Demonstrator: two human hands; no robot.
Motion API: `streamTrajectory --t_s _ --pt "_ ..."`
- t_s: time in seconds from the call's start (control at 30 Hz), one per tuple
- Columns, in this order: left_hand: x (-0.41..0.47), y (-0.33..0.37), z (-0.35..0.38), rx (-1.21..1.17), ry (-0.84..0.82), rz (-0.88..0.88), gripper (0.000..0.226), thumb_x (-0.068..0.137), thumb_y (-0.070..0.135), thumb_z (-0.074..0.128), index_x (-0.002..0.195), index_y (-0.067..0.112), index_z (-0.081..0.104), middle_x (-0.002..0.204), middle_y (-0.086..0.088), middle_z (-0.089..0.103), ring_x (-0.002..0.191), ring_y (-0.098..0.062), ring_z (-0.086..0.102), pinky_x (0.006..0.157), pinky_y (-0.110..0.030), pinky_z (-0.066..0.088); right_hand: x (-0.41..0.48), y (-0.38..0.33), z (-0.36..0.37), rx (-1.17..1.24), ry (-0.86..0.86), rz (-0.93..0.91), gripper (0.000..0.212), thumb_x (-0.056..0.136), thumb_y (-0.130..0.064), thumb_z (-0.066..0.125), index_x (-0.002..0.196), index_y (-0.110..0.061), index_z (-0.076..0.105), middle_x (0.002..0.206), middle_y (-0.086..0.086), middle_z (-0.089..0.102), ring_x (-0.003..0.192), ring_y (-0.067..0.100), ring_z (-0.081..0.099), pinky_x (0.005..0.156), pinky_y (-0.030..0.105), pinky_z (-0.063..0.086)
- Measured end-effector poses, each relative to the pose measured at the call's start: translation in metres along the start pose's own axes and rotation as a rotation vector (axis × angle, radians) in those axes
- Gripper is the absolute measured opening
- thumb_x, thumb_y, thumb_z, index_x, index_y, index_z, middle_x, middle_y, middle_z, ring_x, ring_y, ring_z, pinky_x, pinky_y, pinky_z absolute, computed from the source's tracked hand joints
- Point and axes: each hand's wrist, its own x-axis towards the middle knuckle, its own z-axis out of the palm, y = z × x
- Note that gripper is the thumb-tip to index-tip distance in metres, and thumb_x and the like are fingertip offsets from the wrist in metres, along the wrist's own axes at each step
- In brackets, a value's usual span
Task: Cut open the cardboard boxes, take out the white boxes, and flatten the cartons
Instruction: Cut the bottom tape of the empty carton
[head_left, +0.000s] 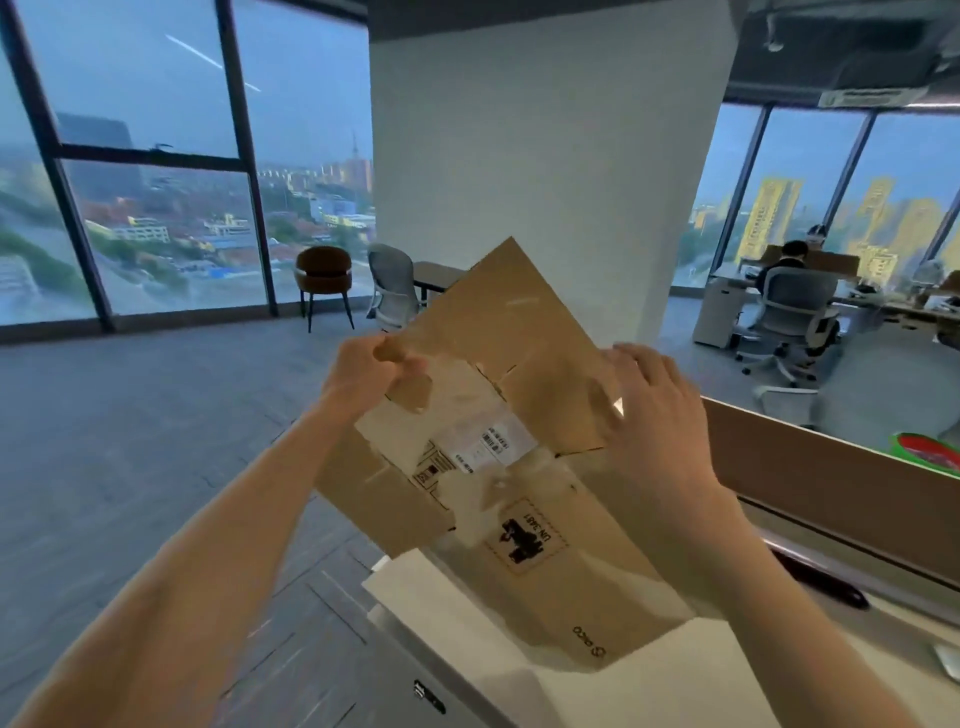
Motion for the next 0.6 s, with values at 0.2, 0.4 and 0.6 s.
streamTrajectory --t_s 0.2,0.4,0.6 --pt "0.063 -0.052 -0.087 -0.062 0.054 -0.107 0.015 0.077 0.015 0.079 0.089 0.014 0.069 0.096 -0.003 0.068 0.081 -0.011 0.062 0.071 -0.020 0.048 0.047 -0.047 0.124 0.100 0.152 -0.197 0.024 0.095 -0.026 0.051 0.111 -0.014 0.064 0.118 0.006 0.064 0.103 0.029 0.059 0.087 0.041 0.043" --pt "0.153 -0.117 -0.123 -0.052 0.062 -0.101 0.020 0.074 0.013 0.080 0.090 0.007 0.071 0.100 -0.013 0.072 0.099 -0.029 0.066 0.091 -0.040 0.053 0.129 -0.099 0.249 0.525 -0.155 0.332 0.065 0.093 -0.069 0.023 0.077 -0.015 0.053 0.076 0.002 0.061 0.072 0.022 0.059 0.061 0.032 0.042" --pt "0.237 -0.192 -0.132 0.000 0.282 -0.026 0.048 0.073 0.035 0.082 0.114 0.019 0.063 0.123 -0.004 0.057 0.116 -0.022 0.055 0.094 -0.030 0.046 0.198 -0.139 0.352 0.674 -0.139 0.547 0.066 0.096 -0.065 0.030 0.051 -0.016 0.029 0.050 0.002 0.034 0.048 0.016 0.030 0.050 0.031 0.025"
